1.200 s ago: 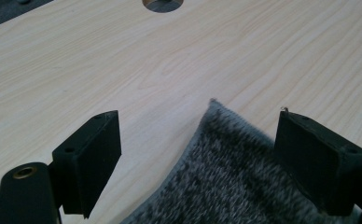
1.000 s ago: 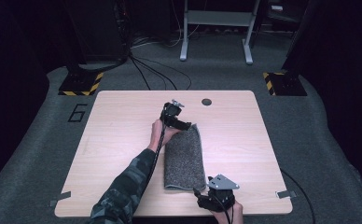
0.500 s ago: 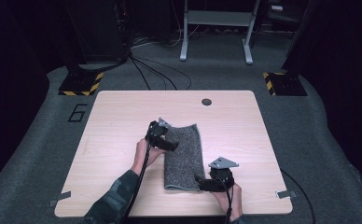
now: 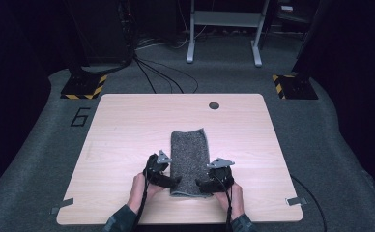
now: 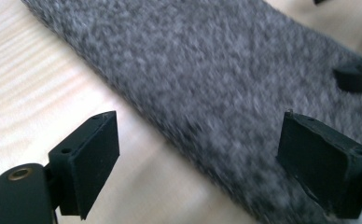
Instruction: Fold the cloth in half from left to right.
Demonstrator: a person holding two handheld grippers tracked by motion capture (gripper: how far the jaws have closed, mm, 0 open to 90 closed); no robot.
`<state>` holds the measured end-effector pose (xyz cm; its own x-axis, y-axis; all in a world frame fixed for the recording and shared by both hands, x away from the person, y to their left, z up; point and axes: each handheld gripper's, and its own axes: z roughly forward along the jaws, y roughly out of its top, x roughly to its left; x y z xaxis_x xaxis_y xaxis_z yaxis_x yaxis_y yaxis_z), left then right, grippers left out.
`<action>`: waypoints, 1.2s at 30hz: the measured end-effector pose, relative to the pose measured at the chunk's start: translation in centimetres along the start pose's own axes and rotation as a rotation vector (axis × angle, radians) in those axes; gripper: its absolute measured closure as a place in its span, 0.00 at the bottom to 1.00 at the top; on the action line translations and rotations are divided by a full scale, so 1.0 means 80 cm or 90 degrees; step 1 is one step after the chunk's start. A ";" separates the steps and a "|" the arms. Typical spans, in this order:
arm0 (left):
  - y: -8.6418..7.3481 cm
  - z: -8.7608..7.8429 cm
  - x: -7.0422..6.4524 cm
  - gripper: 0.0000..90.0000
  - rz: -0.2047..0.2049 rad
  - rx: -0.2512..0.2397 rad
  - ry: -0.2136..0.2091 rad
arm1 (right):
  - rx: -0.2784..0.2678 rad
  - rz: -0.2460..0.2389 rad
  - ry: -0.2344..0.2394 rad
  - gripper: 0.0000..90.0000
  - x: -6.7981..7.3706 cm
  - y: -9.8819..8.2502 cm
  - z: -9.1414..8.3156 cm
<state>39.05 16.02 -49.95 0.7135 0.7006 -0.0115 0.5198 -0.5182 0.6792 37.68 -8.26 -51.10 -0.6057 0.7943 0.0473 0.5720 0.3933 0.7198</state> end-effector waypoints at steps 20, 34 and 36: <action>-0.041 -0.005 -0.021 0.15 0.020 0.017 0.042 | 0.017 -0.024 -0.006 0.14 0.006 -0.021 0.004; -0.003 -0.005 -0.003 0.13 0.027 -0.005 0.076 | -0.008 -0.033 0.013 0.08 -0.015 0.007 -0.003; 0.013 0.006 0.012 0.13 0.020 0.001 0.083 | -0.017 -0.027 0.003 0.08 -0.025 0.022 0.005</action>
<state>40.51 15.90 -49.59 0.6618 0.7422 0.1054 0.4988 -0.5410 0.6771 40.14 -9.01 -50.21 -0.6316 0.7751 0.0195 0.5312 0.4142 0.7391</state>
